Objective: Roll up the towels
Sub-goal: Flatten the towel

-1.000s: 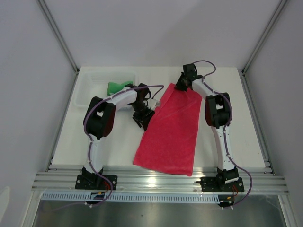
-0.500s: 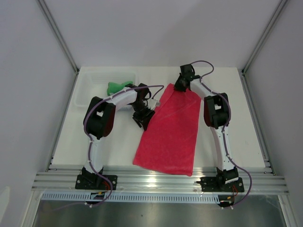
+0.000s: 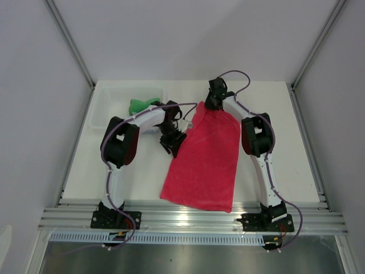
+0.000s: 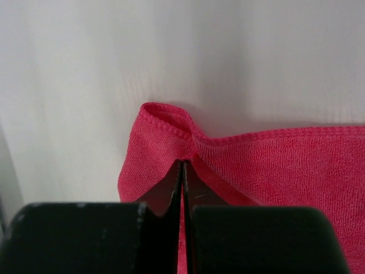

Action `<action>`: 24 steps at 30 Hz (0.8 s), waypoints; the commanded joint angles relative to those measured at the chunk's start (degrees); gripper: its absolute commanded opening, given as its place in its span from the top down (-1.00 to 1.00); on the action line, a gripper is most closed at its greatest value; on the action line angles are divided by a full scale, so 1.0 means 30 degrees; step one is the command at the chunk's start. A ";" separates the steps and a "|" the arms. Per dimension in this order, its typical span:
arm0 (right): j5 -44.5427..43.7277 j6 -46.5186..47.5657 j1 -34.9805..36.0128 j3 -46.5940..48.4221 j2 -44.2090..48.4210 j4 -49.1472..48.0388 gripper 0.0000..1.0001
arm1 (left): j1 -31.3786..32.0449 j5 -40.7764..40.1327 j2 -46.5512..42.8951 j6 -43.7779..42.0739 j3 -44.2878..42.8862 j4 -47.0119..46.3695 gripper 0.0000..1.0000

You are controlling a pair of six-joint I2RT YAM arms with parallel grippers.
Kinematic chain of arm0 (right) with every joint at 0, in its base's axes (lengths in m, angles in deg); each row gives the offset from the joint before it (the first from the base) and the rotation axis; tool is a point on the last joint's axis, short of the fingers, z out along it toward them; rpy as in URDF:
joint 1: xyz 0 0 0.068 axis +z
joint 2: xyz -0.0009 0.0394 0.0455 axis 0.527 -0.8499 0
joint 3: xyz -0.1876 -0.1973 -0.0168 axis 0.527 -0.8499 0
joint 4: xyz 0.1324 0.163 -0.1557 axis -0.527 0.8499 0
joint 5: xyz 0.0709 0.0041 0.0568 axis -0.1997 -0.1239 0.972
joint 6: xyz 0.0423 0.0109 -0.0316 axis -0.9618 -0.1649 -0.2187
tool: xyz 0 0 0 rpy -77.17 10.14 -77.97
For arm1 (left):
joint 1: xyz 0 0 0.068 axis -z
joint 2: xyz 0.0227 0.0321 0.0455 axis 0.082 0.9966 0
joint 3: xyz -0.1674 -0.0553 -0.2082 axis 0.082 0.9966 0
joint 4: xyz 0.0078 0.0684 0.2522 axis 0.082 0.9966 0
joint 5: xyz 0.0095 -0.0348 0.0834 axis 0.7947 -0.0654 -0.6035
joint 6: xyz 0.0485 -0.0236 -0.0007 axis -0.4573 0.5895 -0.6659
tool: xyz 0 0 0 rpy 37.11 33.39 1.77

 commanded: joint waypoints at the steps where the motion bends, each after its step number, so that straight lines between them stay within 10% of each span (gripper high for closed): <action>1: -0.1021 0.0590 0.0120 0.0595 0.1402 -0.1053 1.00 | -0.0138 0.0674 -0.0278 0.0195 -0.0065 0.0015 0.00; 24: 0.0736 0.0094 0.0120 0.0623 0.0845 -0.2022 0.54 | -0.0138 0.0674 -0.0132 0.0166 -0.0065 0.0015 0.00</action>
